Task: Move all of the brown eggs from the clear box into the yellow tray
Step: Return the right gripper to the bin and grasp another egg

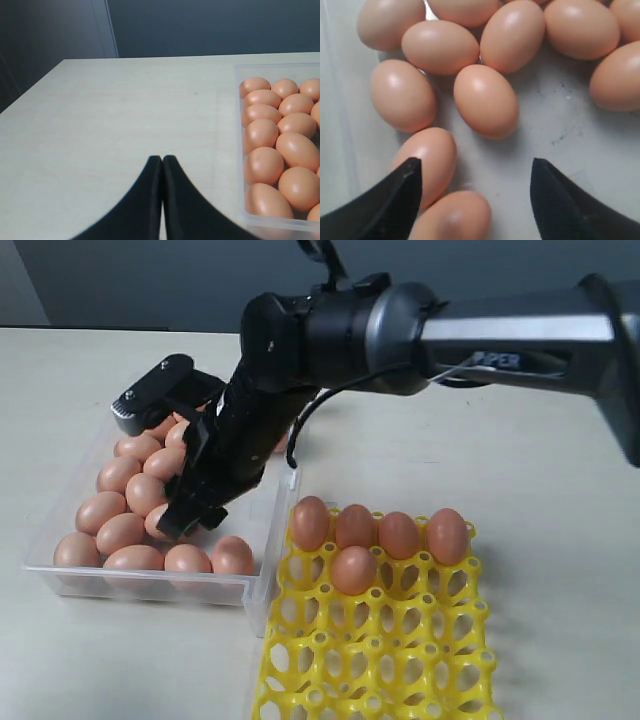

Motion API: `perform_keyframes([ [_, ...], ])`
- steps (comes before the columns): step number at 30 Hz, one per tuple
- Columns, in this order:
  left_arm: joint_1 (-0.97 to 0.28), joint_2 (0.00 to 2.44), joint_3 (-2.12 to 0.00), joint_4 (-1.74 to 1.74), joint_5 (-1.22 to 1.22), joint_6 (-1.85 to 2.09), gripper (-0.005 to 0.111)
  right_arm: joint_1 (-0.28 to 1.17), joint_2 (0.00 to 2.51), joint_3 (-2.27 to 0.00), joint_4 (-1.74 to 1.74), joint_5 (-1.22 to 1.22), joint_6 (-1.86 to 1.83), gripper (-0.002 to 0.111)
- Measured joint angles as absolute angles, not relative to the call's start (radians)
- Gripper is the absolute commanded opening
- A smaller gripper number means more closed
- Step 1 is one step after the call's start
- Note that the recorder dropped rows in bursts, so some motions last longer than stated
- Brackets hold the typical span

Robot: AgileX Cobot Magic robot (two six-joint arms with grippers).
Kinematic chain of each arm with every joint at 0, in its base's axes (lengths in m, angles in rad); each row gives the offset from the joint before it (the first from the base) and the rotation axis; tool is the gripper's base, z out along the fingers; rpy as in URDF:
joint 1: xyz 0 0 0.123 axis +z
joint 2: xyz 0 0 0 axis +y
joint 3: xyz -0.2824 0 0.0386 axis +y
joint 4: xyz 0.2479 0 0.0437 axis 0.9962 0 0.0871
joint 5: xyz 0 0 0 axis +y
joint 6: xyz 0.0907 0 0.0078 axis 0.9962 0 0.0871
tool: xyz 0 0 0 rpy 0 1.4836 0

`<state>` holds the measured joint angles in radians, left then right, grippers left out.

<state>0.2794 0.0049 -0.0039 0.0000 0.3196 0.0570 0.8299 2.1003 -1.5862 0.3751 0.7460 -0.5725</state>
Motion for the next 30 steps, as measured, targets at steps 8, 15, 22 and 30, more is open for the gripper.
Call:
perform_keyframes([
  [8,0.279,0.005,-0.004,0.0,0.32,0.057,0.0,0.83,2.207,-1.684,0.368,0.711,-0.656,0.061],
  [15,0.279,0.005,-0.004,0.0,0.32,0.057,0.0,0.835,2.258,-1.75,0.368,0.707,-0.708,0.061],
  [22,0.279,0.005,-0.004,0.0,0.32,0.057,0.0,0.85,2.311,-1.778,0.375,0.732,-0.736,0.061],
  [30,0.279,0.005,-0.004,0.0,0.32,0.057,0.0,0.861,2.336,-1.787,0.375,0.736,-0.743,0.031],
])
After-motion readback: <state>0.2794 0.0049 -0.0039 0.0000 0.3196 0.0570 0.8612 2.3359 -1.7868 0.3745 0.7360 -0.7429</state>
